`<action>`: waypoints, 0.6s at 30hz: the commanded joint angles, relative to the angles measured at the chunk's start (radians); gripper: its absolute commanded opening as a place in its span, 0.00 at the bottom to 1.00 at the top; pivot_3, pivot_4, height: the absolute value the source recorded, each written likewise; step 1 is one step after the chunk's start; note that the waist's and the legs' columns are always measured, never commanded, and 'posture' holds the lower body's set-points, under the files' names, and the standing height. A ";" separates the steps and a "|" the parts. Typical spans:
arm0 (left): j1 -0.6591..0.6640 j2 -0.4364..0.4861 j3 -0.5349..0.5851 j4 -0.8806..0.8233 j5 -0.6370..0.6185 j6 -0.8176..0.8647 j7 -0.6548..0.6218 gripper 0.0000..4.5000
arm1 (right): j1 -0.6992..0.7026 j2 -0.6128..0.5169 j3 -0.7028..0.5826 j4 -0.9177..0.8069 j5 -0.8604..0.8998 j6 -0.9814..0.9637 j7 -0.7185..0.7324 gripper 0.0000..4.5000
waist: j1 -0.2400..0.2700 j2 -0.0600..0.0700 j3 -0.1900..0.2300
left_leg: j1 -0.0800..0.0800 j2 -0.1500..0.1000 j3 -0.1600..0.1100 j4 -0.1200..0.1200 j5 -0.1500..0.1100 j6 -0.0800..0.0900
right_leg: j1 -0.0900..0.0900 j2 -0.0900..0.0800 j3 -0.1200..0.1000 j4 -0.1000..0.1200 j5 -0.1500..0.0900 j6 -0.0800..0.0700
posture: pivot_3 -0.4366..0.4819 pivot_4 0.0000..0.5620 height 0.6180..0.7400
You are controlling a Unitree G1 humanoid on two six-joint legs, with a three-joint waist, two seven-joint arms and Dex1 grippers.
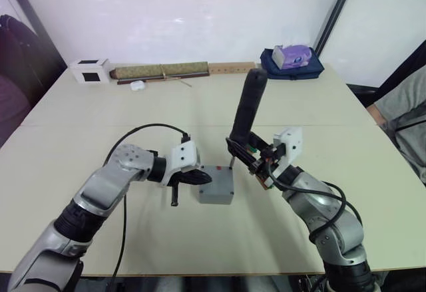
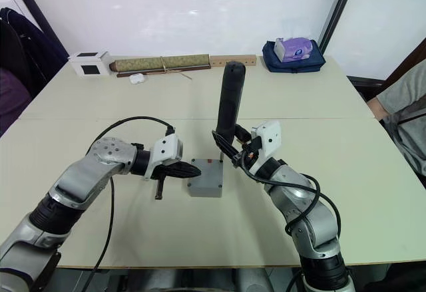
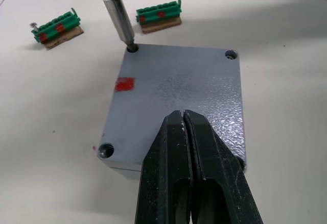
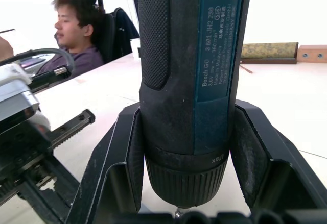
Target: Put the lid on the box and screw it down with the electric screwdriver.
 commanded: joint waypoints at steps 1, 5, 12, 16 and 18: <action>0.022 0.026 -0.014 -0.005 0.006 0.023 -0.016 0.00 | 0.059 -0.011 0.078 0.135 -0.058 0.088 -0.015 0.39 | -0.001 -0.001 -0.001 | 0.003 0.000 0.000 -0.002 0.000 0.000 | 0.003 0.000 0.000 -0.001 -0.001 -0.001 | 0.48 0.27 1.00; 0.026 0.033 -0.016 -0.006 0.008 0.025 -0.021 0.00 | 0.073 -0.006 0.101 0.134 -0.070 0.063 -0.005 0.39 | -0.001 -0.003 -0.002 | 0.015 0.000 0.000 -0.010 0.000 0.000 | 0.011 -0.001 0.000 -0.004 -0.007 -0.007 | 0.48 0.27 1.00; 0.033 0.039 -0.018 -0.019 0.006 0.036 -0.025 0.00 | 0.094 -0.014 0.106 0.119 -0.077 0.053 0.001 0.39 | -0.001 -0.003 -0.002 | 0.021 0.002 -0.001 -0.014 0.000 0.000 | 0.015 -0.003 0.000 -0.004 -0.010 -0.011 | 0.48 0.27 1.00; 0.032 0.034 -0.024 -0.014 0.011 0.035 -0.023 0.00 | 0.098 -0.021 0.103 0.112 -0.075 0.050 0.007 0.39 | -0.001 -0.003 -0.002 | 0.023 0.002 -0.001 -0.015 -0.001 0.000 | 0.014 -0.005 0.000 -0.004 -0.011 -0.011 | 0.48 0.27 1.00; 0.032 0.033 -0.025 -0.014 0.012 0.035 -0.022 0.00 | 0.099 -0.023 0.101 0.111 -0.075 0.050 0.009 0.39 | -0.001 -0.003 -0.002 | 0.023 0.002 -0.001 -0.016 -0.001 0.000 | 0.013 -0.005 0.000 -0.005 -0.011 -0.011 | 0.48 0.27 1.00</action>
